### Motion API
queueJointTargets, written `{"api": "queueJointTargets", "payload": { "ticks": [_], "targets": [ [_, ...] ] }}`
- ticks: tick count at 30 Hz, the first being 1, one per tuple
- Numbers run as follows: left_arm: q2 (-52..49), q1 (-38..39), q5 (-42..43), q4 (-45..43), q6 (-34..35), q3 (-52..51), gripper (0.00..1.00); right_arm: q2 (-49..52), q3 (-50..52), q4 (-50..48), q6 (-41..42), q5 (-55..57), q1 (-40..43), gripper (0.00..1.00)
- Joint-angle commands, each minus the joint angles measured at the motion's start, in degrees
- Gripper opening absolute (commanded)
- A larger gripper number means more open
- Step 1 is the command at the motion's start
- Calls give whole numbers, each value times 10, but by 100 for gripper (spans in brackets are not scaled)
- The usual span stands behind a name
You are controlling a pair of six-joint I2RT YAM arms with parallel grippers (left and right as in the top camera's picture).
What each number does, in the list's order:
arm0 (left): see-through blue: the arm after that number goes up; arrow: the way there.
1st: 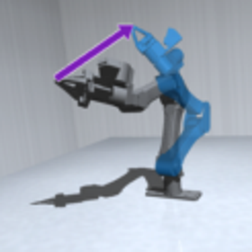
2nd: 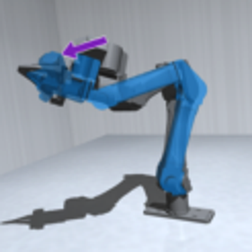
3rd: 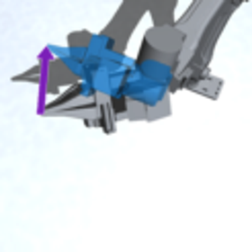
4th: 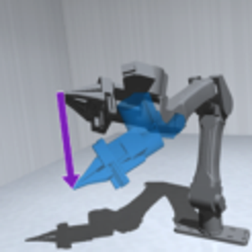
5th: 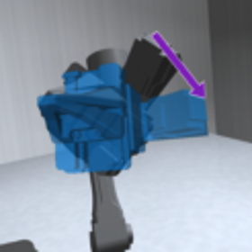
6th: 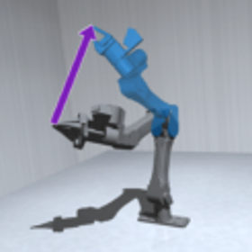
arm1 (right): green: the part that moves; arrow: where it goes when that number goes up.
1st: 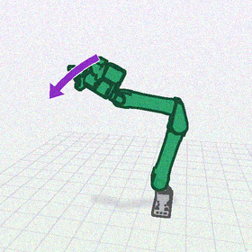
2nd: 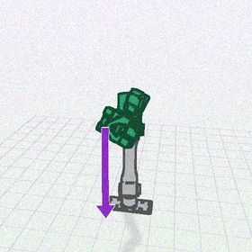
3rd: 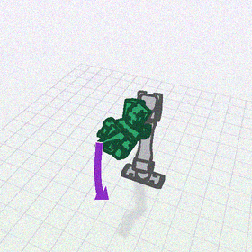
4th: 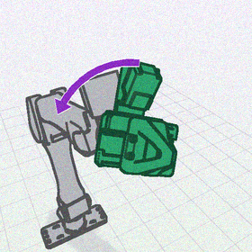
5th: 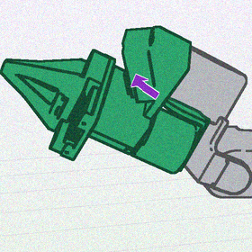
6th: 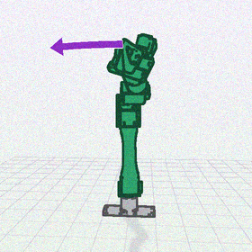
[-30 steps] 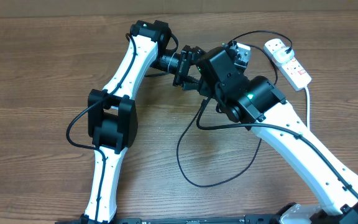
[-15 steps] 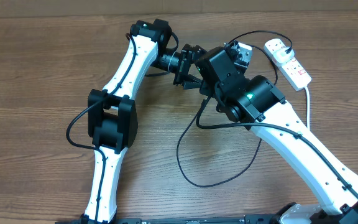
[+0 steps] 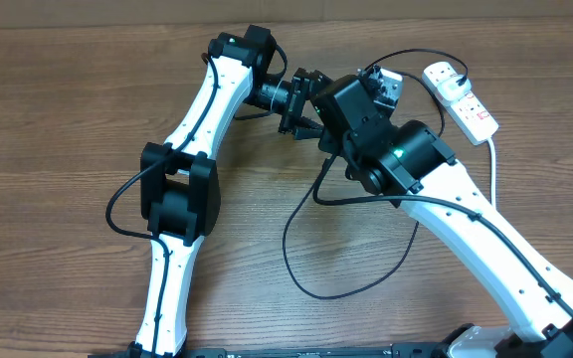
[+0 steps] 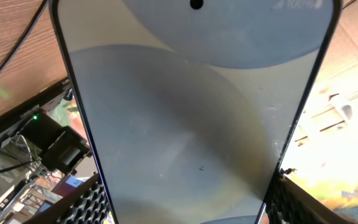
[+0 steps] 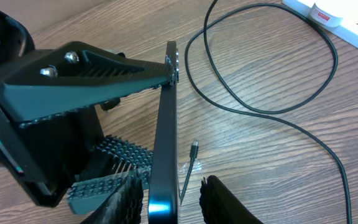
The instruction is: Plug charger to phone and switch on socket
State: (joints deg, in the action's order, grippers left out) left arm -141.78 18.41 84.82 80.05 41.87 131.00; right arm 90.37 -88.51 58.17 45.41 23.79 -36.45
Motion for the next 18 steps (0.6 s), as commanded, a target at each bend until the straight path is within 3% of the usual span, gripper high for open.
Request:
{"api": "queueJointTargets", "payload": {
  "ticks": [1,18],
  "targets": [
    [-2,4,21,-2,8,20,59,13,-16,0,2,2,-2,30],
    [-2,4,18,-31,5,20,59,24,-16,-27,-24,12,-2,26]
  ]
}}
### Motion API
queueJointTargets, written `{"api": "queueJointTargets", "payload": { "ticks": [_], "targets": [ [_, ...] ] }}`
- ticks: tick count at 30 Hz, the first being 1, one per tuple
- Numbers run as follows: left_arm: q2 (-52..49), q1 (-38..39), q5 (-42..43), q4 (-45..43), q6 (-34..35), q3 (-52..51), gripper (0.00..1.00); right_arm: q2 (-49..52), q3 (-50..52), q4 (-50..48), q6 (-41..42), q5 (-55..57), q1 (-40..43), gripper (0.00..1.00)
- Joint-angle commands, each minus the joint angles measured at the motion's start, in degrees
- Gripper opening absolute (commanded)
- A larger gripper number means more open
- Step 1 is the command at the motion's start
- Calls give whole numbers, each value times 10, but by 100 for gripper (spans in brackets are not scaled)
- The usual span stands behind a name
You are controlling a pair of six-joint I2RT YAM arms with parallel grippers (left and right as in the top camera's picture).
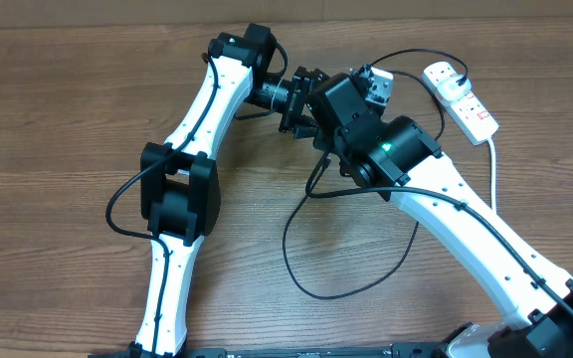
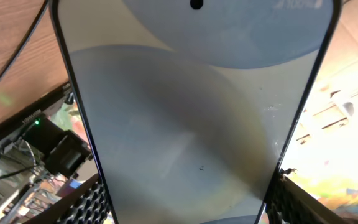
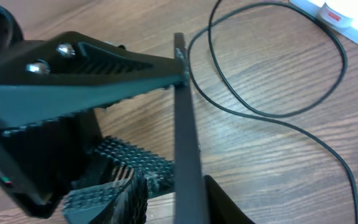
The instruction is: Plug charger to phone and switch on socket
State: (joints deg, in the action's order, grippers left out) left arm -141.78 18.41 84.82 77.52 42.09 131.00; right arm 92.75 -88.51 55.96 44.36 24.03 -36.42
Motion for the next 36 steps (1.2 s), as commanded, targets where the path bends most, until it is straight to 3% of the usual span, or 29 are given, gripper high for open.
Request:
{"api": "queueJointTargets", "payload": {
  "ticks": [1,14,36],
  "targets": [
    [-2,4,18,-8,3,20,59,1,-16,-5,-14,10,-3,26],
    [-2,4,18,-11,-3,20,59,1,-16,-10,-26,16,-3,23],
    [-2,4,19,-11,-3,20,60,10,-16,-6,-26,19,-3,8]
  ]
}}
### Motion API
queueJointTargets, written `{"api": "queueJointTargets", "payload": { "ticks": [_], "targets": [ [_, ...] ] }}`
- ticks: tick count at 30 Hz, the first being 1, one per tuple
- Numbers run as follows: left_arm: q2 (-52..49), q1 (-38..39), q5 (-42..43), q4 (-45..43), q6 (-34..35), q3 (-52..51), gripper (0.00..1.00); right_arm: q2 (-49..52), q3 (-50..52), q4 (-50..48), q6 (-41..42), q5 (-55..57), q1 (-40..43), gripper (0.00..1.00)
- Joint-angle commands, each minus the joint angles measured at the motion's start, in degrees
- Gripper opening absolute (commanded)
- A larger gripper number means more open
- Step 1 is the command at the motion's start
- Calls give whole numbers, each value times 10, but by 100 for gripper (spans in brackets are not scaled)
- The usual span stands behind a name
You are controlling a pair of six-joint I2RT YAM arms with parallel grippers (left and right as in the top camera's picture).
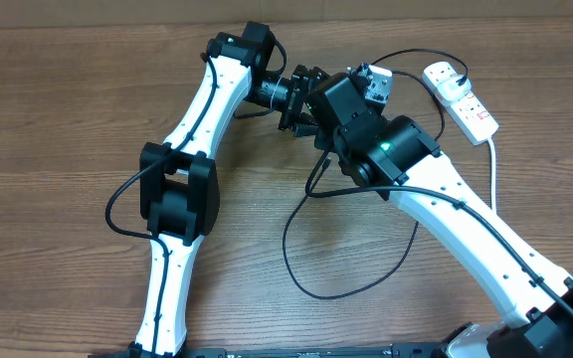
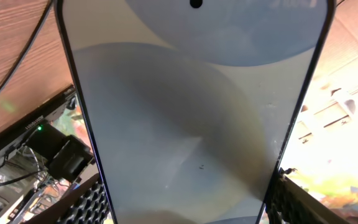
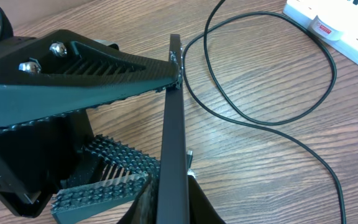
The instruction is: Plug charger to phone and switch on socket
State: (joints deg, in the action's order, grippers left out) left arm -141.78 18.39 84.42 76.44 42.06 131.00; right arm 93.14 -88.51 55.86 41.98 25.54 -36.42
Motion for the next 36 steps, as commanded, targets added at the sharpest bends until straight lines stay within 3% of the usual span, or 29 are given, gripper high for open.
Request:
{"api": "queueJointTargets", "payload": {
  "ticks": [1,12,15,18,22,26,30,32,36],
  "targets": [
    [-2,4,23,0,-3,20,60,6,-16,-5,-2,4,-3,5],
    [-2,4,20,-17,-9,20,65,5,-37,-3,-5,16,-3,4],
    [-2,3,20,-36,-9,20,84,4,-60,9,-4,31,-2,4],
    [-2,3,20,-49,-8,20,97,3,-83,17,-4,45,-2,4],
    [-2,1,20,-52,-7,20,99,-2,-90,17,14,59,6,4],
    [-2,-6,20,-52,-7,20,99,-2,-90,41,103,58,31,4],
    [-2,-15,20,-54,-7,20,96,-2,-90,91,287,38,64,4],
    [-2,-19,20,-55,-7,20,93,-2,-90,111,381,-2,80,4],
    [-2,-21,12,-74,-7,20,89,-2,-90,110,492,-95,99,4]
  ]
}}
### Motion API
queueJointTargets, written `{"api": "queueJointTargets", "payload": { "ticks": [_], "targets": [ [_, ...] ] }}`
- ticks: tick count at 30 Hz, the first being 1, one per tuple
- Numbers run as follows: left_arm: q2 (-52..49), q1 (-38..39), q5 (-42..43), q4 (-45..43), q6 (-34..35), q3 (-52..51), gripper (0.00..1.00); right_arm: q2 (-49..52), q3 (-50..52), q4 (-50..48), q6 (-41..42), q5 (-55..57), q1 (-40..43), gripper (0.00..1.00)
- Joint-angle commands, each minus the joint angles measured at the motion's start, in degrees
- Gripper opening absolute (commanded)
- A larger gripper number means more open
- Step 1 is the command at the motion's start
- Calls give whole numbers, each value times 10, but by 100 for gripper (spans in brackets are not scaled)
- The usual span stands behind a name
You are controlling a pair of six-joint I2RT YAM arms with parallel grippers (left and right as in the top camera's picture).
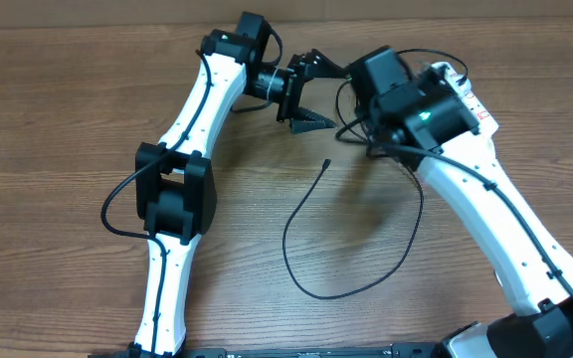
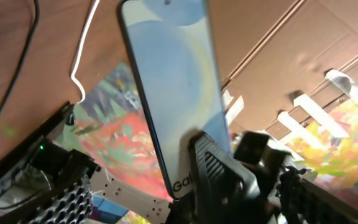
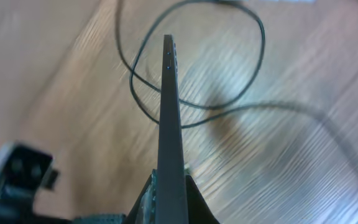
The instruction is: Plug charger to phone and switch on socket
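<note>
The phone (image 2: 173,93) stands in the air, its blue-grey screen facing my left wrist camera. In the right wrist view it is an edge-on dark strip (image 3: 169,118). My right gripper (image 3: 169,196) is shut on its lower end and, in the overhead view, sits under its wrist (image 1: 358,111). My left gripper (image 1: 328,96) is open just left of the phone, with fingers (image 2: 67,202) clear of it. The black charger cable (image 1: 351,283) loops over the table, its free plug end (image 1: 326,162) lying bare. The white socket strip (image 1: 473,102) is at the far right, partly under my right arm.
The cable's upper loops (image 3: 229,106) lie on the wooden table (image 1: 58,199) below the phone and run toward the strip. Both arms crowd the far middle of the table. The table's far edge (image 1: 117,22) is close behind them.
My left gripper has let go of the phone and stands open. The right gripper, shut on the phone, has moved it to the right, away from the left fingers. The cable's plug end now lies uncovered.
First my left gripper held the phone while the right fingers stood open around its edge, near the cable's tip. The right jaws then sat closer on the phone, then shut on it. Now the right gripper alone holds the phone, further right.
</note>
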State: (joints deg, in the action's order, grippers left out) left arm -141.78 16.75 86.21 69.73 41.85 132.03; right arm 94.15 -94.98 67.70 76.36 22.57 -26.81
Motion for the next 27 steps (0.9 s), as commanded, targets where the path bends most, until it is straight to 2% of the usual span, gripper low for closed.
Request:
{"api": "queueJointTargets", "payload": {
  "ticks": [1,4,12,17,19,22,24,27],
  "targets": [
    [-2,-4,-10,-11,-5,10,88,-12,-25,-13,169,-81,4,4],
    [-2,-4,-26,-12,-4,10,86,-12,-25,-41,199,-101,4,4],
    [-2,-4,-26,-12,48,10,80,-12,-25,-99,199,-122,4,4],
    [-2,-4,-25,-12,77,10,83,-12,-25,-106,223,-127,1,4],
    [-2,-4,-21,-12,97,10,77,-11,-25,-102,250,-138,-3,4],
    [-2,-2,-21,-12,126,10,59,-10,-25,-101,283,-141,-9,4],
    [-2,-2,-21,-12,134,10,52,-9,-25,-99,303,-141,-13,4],
    [-2,-2,-21,-12,137,10,51,-9,-25,-99,317,-141,-16,4]
  ]
}}
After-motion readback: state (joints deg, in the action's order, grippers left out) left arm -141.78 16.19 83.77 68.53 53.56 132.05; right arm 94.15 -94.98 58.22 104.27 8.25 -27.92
